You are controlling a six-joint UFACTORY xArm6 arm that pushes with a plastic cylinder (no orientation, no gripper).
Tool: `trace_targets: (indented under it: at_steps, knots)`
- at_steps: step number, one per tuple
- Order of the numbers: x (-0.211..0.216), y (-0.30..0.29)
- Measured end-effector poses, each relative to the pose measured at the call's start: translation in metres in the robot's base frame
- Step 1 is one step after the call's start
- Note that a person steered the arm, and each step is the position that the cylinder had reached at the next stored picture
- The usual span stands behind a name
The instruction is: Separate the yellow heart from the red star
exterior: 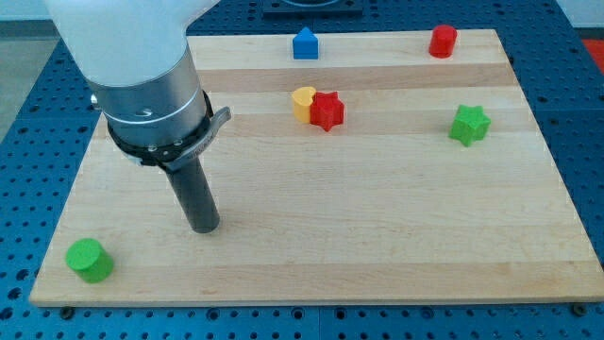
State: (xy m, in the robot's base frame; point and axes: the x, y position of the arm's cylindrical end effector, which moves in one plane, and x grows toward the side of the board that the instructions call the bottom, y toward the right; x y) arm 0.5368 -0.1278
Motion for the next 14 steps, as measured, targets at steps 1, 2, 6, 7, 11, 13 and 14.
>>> trace_targets:
  at_steps: [1,2,6,7,11,13,14]
  knots:
    - [-0.009,0.004]
    - [-0.016,0.010]
    - [-0.060,0.013]
    - [-0.072,0.013]
    - [-0.148,0.013]
    - [-0.191,0.013]
    - [-0.206,0.021]
